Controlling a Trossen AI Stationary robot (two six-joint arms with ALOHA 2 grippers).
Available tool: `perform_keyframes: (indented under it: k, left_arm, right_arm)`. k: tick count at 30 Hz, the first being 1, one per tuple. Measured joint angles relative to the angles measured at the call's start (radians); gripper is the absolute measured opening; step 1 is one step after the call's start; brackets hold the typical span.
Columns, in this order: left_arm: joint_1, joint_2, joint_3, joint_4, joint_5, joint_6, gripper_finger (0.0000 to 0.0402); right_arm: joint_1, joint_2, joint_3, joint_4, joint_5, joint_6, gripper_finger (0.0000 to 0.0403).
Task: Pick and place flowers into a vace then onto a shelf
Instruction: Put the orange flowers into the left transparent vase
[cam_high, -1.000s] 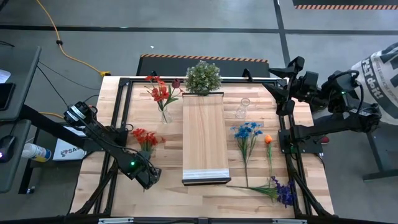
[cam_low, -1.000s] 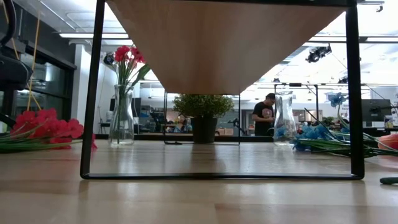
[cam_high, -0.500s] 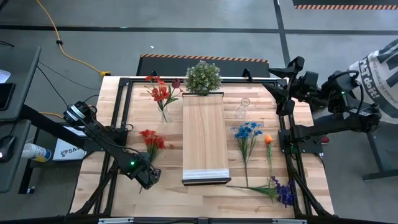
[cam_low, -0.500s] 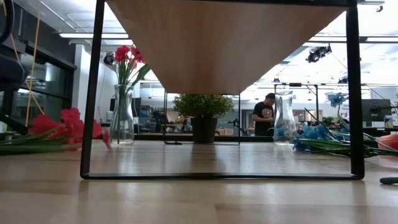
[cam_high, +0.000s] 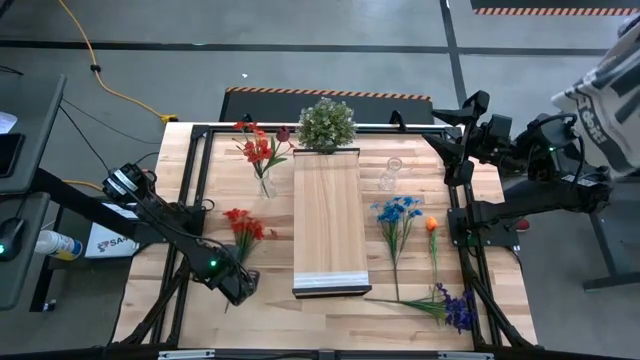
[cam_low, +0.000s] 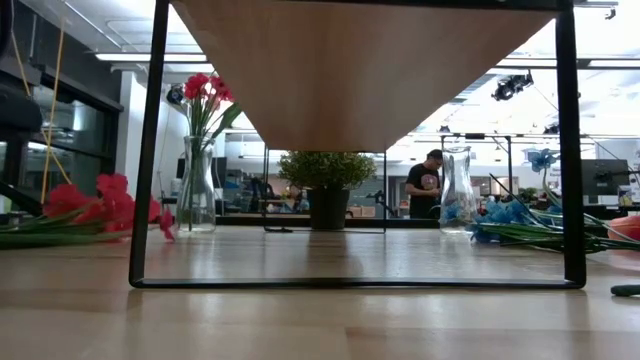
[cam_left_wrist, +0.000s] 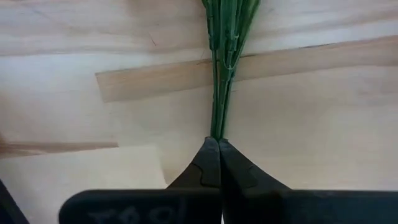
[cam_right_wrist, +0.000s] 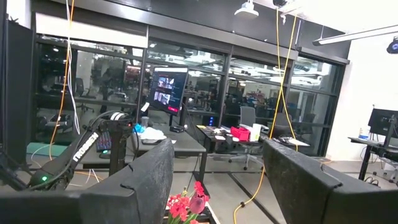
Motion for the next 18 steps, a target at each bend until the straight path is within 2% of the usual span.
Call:
perform_keyframes:
  k: [9, 18]
  left_arm:
    - [0.0, 0.0, 0.07, -0.011, -0.015, -0.001, 0.0021]
    - [0.0, 0.0, 0.2, -0.183, -0.017, 0.0, 0.0021]
  right_arm:
    - [0.0, 0.0, 0.0, 0.0, 0.0, -0.002, 0.0236]
    - [0.0, 0.0, 0.0, 0.0, 0.0, 0.0, 0.0236]
